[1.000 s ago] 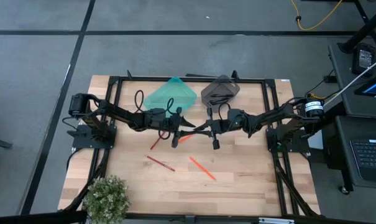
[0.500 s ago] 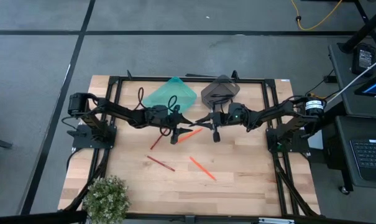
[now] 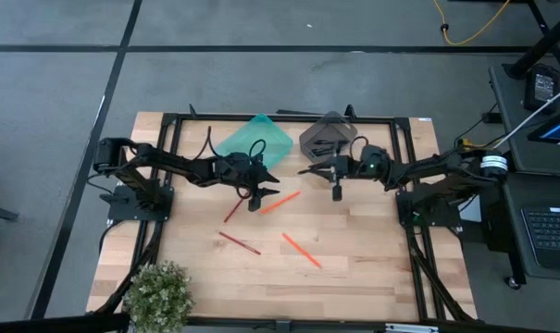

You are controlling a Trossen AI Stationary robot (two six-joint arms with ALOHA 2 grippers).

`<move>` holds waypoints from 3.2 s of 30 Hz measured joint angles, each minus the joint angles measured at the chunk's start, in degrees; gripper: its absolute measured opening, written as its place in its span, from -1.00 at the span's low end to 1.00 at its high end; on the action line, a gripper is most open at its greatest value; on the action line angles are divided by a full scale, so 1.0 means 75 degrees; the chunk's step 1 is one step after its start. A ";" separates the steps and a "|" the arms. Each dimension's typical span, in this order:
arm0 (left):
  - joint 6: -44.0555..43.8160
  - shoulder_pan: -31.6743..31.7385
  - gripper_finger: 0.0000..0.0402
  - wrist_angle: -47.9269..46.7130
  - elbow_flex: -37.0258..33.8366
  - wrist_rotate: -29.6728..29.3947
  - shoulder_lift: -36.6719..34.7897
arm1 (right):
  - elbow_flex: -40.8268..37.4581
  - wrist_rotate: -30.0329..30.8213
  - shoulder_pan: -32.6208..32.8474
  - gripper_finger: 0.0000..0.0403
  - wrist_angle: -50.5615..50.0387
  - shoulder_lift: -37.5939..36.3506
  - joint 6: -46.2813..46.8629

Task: Sort pens & pencils
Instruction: Put the black pen into the gray bin, then put the bottom red pencil into the green bin

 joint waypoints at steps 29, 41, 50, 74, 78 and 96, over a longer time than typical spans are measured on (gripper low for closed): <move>0.0119 0.0000 -0.20 0.0140 0.0000 -0.0006 -0.0019 | -0.0831 0.3256 -0.1274 -0.82 -0.1285 -0.1720 -0.1143; 0.0116 0.0000 -0.20 0.0208 0.0000 -0.0006 -0.0019 | -0.0149 0.3320 -0.1274 -0.82 -0.2666 -0.1329 -0.2566; 0.0116 0.0000 -0.20 0.0364 0.0000 -0.0008 -0.0016 | 0.0446 0.4090 -0.1280 -0.82 -0.3345 -0.0345 -0.3416; 0.0113 0.0000 -0.20 0.0355 0.0000 -0.0009 -0.0016 | 0.0716 0.3871 -0.1673 -0.82 -0.3456 0.0512 -0.3494; 0.0104 0.0000 -0.20 0.0353 0.0000 -0.0009 -0.0016 | 0.0716 0.3871 -0.1673 -0.82 -0.3462 0.0512 -0.3467; 0.0092 0.0003 -0.20 0.0352 0.0000 -0.0009 -0.0013 | 0.0714 0.3877 -0.1665 -0.28 -0.2743 0.0512 -0.3439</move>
